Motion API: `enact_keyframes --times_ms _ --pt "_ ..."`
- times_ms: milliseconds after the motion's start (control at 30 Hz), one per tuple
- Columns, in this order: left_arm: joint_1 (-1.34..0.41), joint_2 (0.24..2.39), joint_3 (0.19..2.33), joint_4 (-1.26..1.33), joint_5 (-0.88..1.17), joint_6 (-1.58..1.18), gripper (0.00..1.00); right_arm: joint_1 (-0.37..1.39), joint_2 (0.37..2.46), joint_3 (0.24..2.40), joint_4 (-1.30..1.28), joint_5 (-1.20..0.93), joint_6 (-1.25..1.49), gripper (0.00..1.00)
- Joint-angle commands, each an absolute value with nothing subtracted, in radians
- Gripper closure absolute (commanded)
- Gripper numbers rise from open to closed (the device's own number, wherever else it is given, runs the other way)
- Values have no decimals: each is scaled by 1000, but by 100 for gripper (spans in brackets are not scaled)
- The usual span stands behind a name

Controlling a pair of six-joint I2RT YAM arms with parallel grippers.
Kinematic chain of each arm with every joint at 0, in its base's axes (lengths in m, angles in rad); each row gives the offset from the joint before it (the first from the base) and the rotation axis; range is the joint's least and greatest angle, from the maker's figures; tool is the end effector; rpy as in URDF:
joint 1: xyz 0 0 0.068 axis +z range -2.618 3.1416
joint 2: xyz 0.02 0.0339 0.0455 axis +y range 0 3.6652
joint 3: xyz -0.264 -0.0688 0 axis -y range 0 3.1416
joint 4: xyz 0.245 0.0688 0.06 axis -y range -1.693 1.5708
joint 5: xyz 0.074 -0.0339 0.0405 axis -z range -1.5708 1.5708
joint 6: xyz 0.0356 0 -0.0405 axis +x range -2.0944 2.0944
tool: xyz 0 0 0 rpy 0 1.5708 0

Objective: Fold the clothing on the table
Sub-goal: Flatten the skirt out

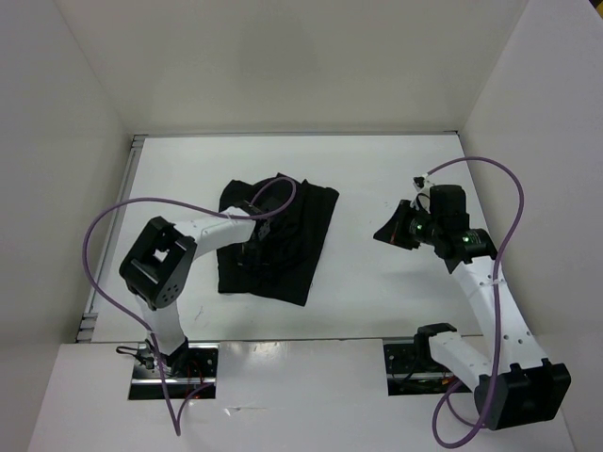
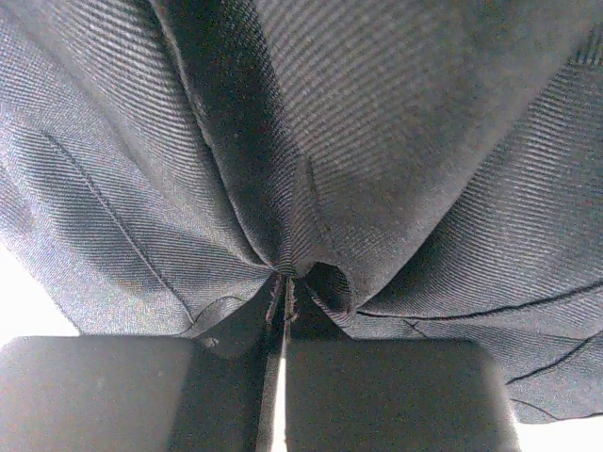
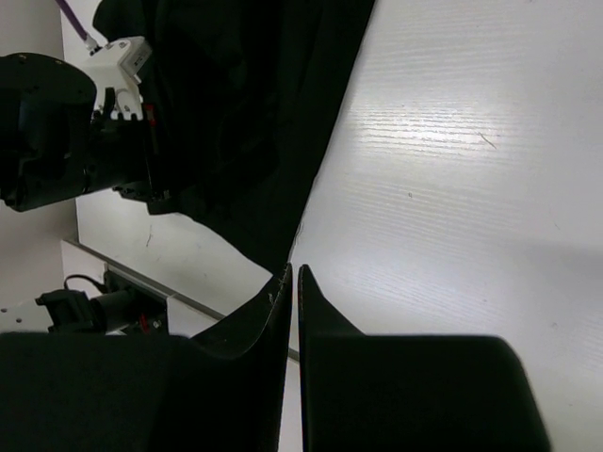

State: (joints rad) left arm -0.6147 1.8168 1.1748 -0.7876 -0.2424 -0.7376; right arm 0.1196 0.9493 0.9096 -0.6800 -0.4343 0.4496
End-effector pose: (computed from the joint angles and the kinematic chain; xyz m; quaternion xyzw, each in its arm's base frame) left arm 0.2759 -0.1843 0.1634 -0.0693 0.9878 0.0502 0.1301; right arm 0.1902 0.0379 0.3083 0.0584 0.8920 0.3015 0.3318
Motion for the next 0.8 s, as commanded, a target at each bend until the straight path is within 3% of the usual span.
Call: enact_keyframes --times_ms 0,367,533,767 --pt "-638 1835 1212 -759 -267 -764 100 103 953 936 -670 -449 420 90" --pt "-647 1626 1330 -885 -311 -755 100 103 962 936 -670 -479 411 90" --pt "-647 1592 1420 -855 -223 -700 100 103 973 936 -670 -488 402 90" --pt "-658 1704 1836 -836 -118 -609 100 103 1000 945 -670 -506 384 90"
